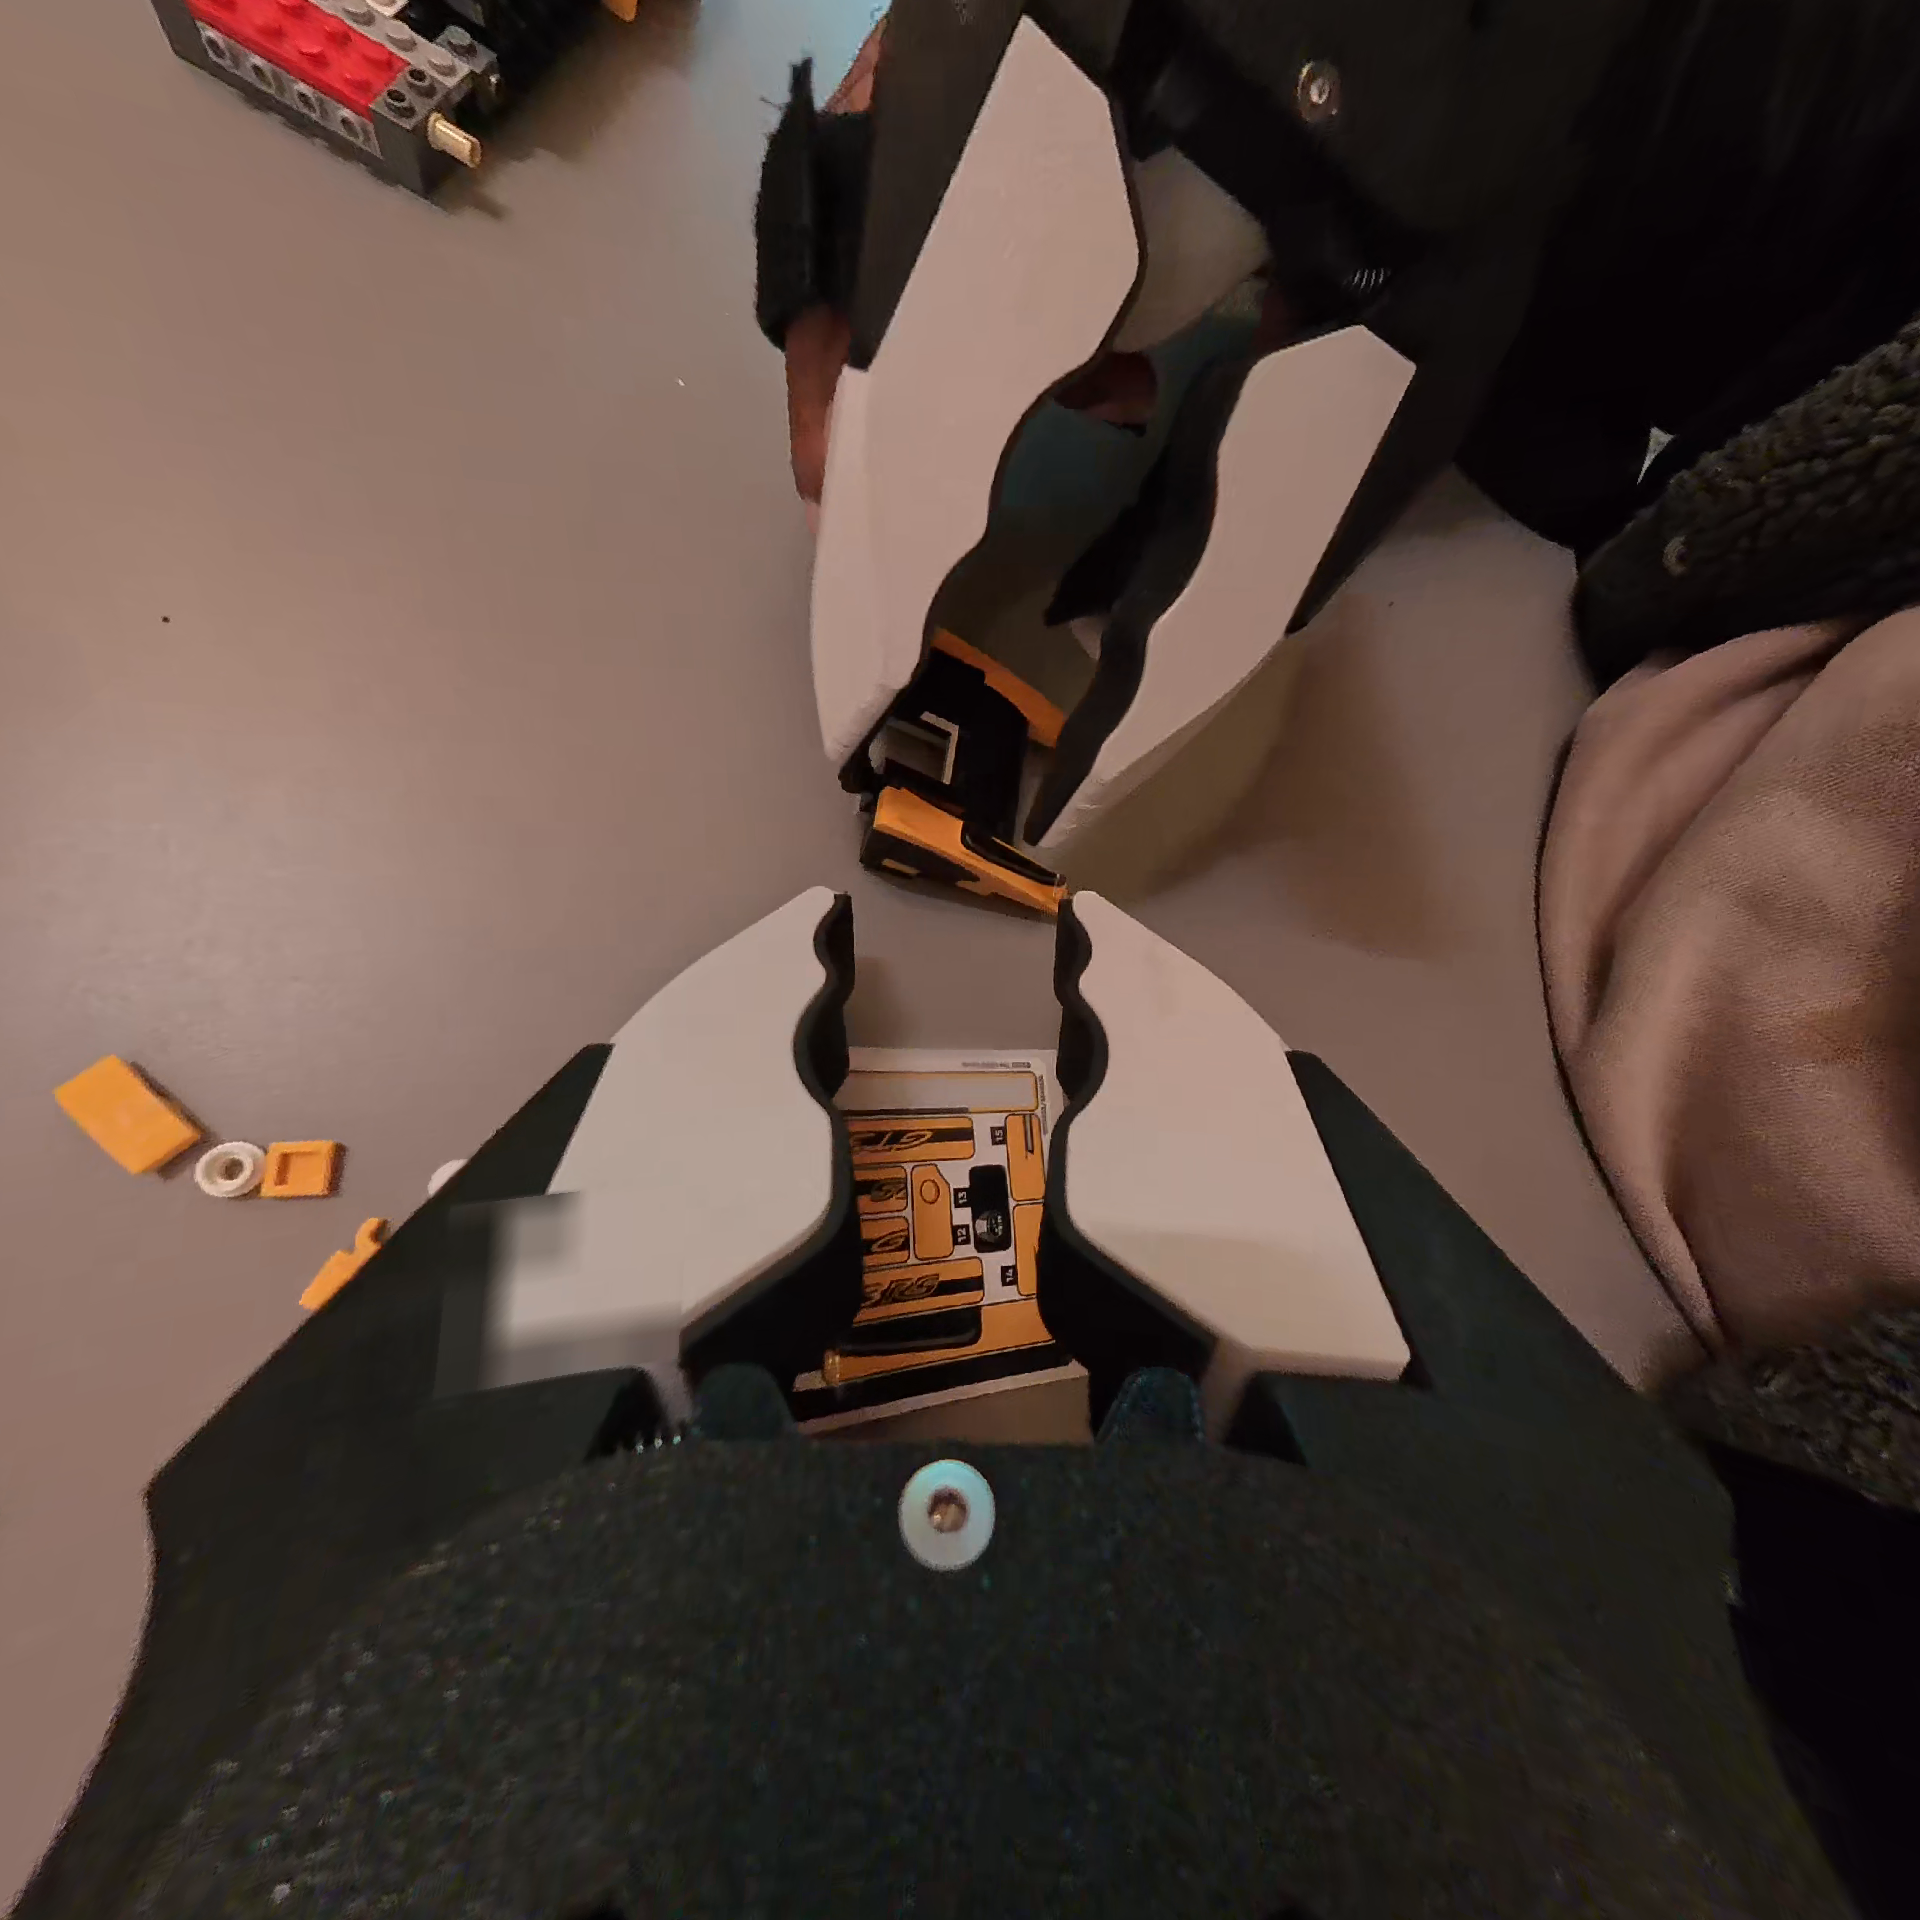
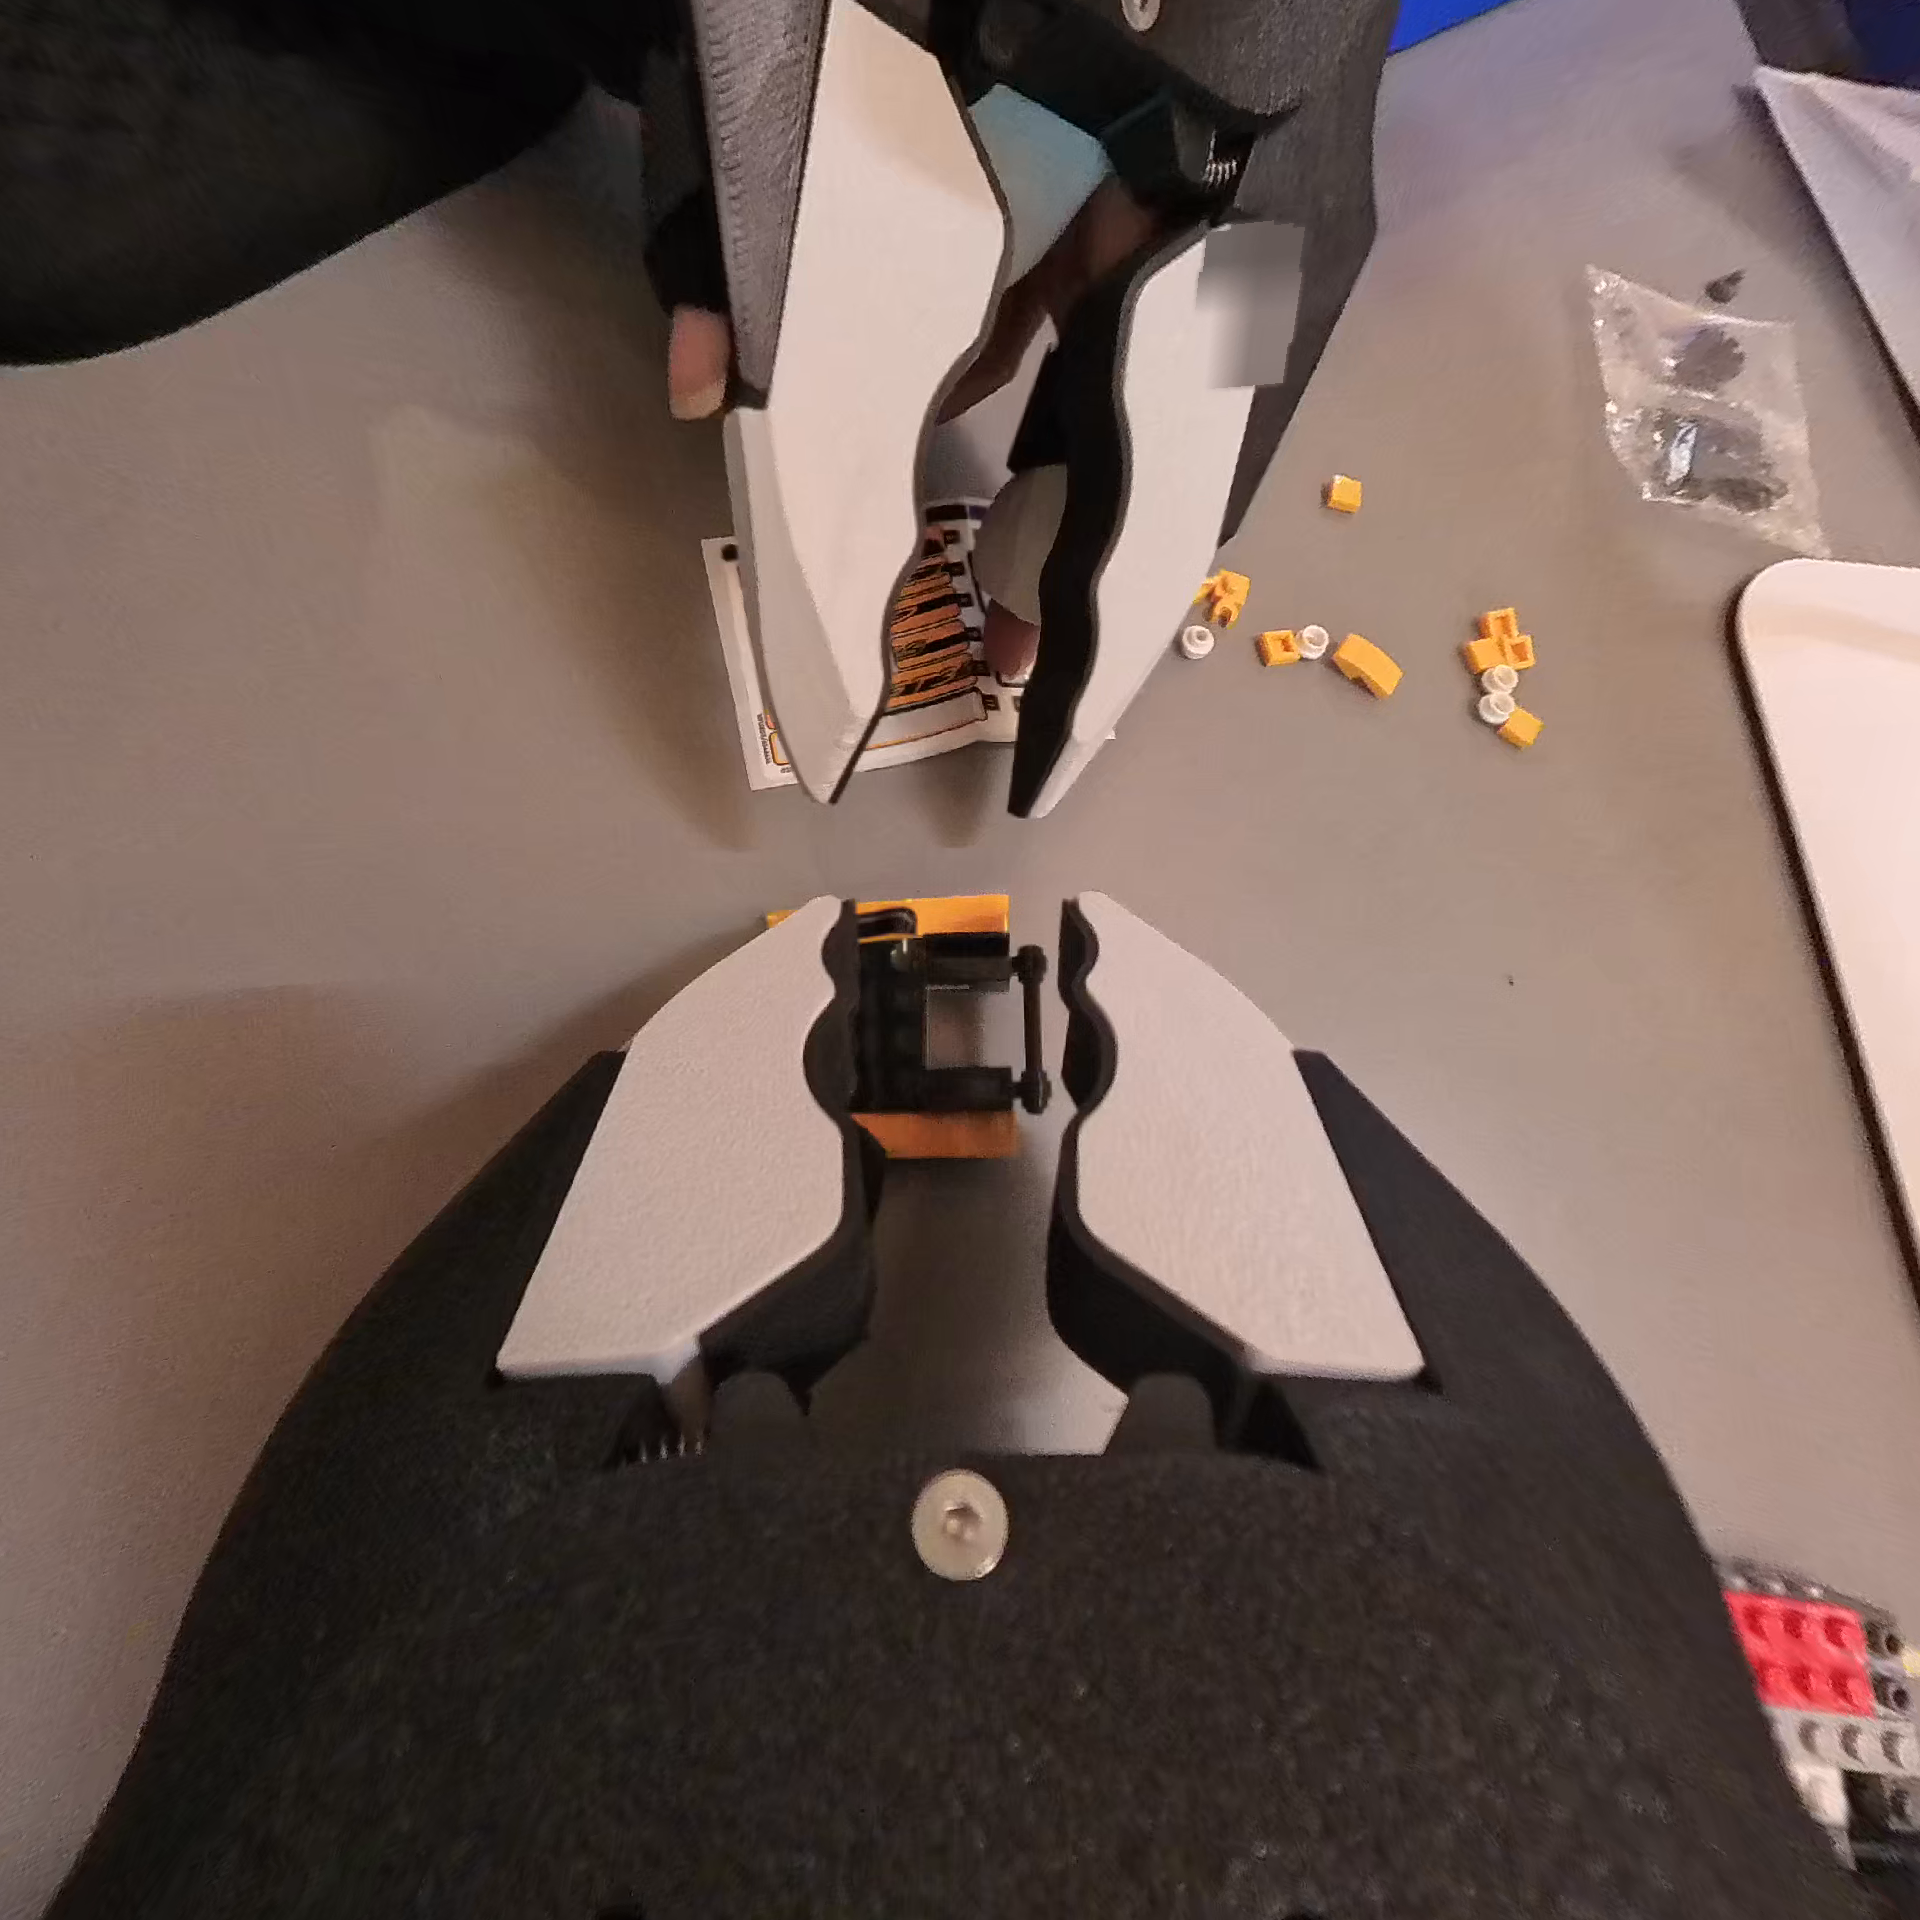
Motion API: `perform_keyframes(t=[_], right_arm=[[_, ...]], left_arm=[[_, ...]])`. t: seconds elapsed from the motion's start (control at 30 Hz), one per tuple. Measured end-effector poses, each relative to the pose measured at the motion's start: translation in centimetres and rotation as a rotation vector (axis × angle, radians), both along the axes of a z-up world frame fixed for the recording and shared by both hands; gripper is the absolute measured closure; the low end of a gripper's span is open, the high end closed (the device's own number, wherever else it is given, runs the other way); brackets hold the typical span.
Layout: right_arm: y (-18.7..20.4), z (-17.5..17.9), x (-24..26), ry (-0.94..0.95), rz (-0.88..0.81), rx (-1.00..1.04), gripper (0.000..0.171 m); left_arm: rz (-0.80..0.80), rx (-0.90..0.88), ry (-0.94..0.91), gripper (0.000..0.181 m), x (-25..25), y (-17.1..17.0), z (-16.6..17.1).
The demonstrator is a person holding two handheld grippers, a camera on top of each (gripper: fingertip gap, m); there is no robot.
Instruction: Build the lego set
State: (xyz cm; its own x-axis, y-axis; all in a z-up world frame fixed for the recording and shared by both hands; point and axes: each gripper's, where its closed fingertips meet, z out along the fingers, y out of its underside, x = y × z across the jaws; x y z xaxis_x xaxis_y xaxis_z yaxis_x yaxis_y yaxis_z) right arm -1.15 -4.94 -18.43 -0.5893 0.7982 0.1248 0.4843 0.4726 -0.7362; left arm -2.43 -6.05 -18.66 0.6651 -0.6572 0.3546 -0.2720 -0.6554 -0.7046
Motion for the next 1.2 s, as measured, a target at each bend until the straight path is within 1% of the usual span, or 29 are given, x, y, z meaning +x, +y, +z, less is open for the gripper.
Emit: perform_keyframes(t=[0.17, 0.33, 0.37, 0.5, 0.77, 0.87, 0.9, 0.93, 1.2], right_arm=[[-0.4, -0.5, -0.3, -0.091, 0.026, -0.026, 0.135], [-0.4, -1.1, -0.5, -0.129, 0.037, -0.027, 0.137], [-0.5, -1.1, -0.5, -0.131, 0.040, -0.035, 0.140], [-0.4, -1.1, -0.5, -0.137, 0.041, -0.056, 0.143], [0.5, -0.2, -0.8, -0.126, 0.008, -0.095, 0.141], [0.4, -0.8, -0.7, -0.162, 0.016, -0.072, 0.141], [0.3, -1.1, -0.6, -0.175, 0.020, -0.064, 0.142], [0.2, -1.2, -0.6, -0.179, 0.024, -0.076, 0.147], [0.2, -0.9, -0.6, -0.169, 0.014, -0.143, 0.153]], left_arm=[[-0.003, 0.012, 0.003, 0.145, 0.0, -0.2, -0.3], [-0.004, 0.012, -0.005, 0.145, -0.1, -0.3, -0.4], [-0.003, 0.012, -0.007, 0.145, -0.1, -0.3, -0.3], [-0.003, 0.010, -0.008, 0.145, -0.2, -0.4, -0.4], [-0.018, 0.010, -0.013, 0.146, 0.3, -0.5, -0.4], [-0.022, 0.009, -0.011, 0.146, 0.4, -0.6, -0.4], [-0.023, 0.008, -0.011, 0.146, 0.4, -0.6, -0.4], [-0.024, 0.008, -0.011, 0.146, 0.5, -0.6, -0.4], [-0.024, 0.003, -0.027, 0.145, 0.8, -0.6, -0.4]])
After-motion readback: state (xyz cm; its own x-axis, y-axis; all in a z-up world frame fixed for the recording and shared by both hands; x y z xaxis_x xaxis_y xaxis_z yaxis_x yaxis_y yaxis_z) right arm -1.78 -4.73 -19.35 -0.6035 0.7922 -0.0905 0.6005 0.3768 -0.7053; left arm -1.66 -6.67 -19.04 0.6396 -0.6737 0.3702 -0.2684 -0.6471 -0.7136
